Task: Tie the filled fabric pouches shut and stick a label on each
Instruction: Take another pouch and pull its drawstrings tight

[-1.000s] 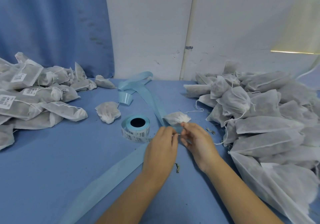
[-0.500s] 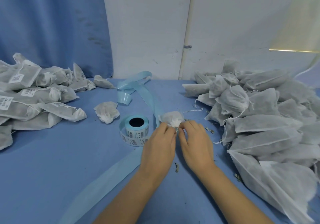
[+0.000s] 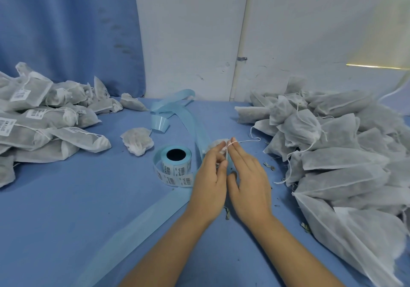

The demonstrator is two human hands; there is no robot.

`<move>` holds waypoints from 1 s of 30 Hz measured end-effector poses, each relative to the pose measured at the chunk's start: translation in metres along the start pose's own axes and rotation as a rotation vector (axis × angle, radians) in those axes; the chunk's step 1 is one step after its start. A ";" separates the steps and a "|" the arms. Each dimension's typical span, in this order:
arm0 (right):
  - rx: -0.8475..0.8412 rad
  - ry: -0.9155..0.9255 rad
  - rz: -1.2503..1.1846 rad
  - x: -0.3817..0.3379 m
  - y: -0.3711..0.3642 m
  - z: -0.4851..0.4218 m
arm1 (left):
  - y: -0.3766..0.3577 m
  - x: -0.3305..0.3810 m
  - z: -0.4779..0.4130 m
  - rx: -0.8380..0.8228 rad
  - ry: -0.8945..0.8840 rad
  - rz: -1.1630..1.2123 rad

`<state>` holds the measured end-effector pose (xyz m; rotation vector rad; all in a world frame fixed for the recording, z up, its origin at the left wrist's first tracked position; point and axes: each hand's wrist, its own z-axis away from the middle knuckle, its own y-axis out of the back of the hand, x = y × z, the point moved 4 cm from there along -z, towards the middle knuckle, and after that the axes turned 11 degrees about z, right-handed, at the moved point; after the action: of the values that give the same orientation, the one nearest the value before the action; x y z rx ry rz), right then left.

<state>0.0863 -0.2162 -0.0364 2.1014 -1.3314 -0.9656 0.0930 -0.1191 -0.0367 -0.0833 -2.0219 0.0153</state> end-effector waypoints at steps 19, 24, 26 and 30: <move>0.046 -0.527 -0.776 0.029 -0.008 -0.004 | 0.002 -0.018 0.005 0.014 0.204 0.021; -0.057 -0.524 -0.832 0.030 -0.013 -0.004 | 0.007 -0.017 0.003 0.127 0.178 0.045; -0.092 -0.487 -0.806 0.027 -0.013 -0.005 | 0.010 -0.016 0.004 0.162 0.158 0.050; -0.103 -0.370 -0.616 0.021 -0.009 -0.004 | 0.012 -0.014 0.004 0.200 0.101 -0.003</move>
<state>0.1006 -0.2310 -0.0467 2.3749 -0.7471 -1.6991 0.0957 -0.1081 -0.0513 0.0448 -1.9087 0.2074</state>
